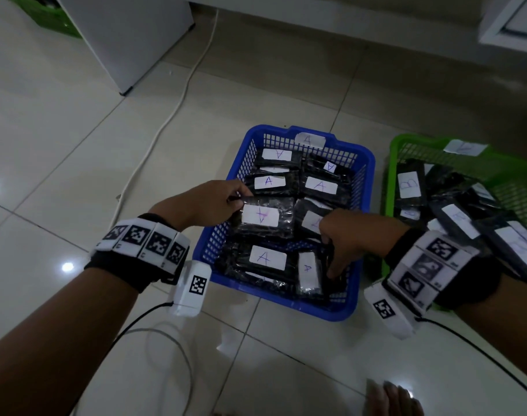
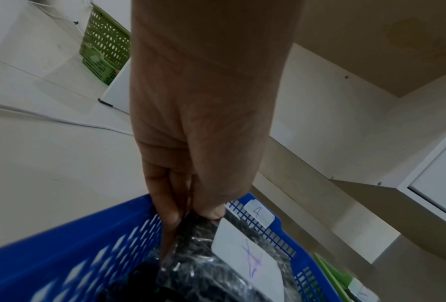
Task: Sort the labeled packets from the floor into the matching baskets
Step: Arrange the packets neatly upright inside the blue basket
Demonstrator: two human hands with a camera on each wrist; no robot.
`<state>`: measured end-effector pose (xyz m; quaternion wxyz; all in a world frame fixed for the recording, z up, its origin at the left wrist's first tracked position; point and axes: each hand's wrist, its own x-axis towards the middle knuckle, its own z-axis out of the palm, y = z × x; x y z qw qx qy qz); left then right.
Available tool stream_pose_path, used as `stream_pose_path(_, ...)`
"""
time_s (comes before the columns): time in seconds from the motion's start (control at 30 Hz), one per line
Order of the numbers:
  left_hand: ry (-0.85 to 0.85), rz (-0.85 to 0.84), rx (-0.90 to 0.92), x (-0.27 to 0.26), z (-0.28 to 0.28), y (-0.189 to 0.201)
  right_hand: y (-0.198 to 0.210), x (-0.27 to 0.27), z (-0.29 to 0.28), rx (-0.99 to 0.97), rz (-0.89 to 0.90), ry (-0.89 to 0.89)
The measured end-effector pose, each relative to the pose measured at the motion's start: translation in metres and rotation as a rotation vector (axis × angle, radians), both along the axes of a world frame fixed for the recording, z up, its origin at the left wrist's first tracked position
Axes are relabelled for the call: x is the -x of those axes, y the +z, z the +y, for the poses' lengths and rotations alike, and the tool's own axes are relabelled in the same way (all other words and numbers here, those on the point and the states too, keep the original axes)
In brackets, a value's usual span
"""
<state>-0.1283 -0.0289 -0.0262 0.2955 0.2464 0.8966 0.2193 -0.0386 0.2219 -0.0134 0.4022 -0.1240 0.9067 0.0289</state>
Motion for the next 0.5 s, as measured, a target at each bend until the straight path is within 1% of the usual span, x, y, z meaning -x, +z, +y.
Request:
stream_pose_path(0.1,-0.012,0.010,0.021,0.000,0.001,0.000,-0.003,0.006,0.010,0.157,-0.039,-0.100)
stream_pose_path(0.17,-0.012,0.023,-0.016,-0.001,0.000,-0.001,-0.003,0.007,0.015,0.284,-0.030,-0.170)
stream_pose_path(0.27,0.051,0.094,-0.122,-0.003,0.000,-0.003,0.001,0.011,0.023,0.461,0.079,-0.274)
stream_pose_path(0.33,0.076,0.223,-0.145,-0.001,0.000,-0.005,0.006,0.015,0.028,0.509,0.181,-0.316)
stream_pose_path(0.43,-0.045,0.401,-0.084,0.001,0.001,-0.007,0.010,0.023,0.034,0.540,0.328,-0.354)
stream_pose_path(0.5,-0.119,0.438,-0.032,-0.003,0.005,-0.009,0.008,0.027,0.035,0.550,0.391,-0.377)
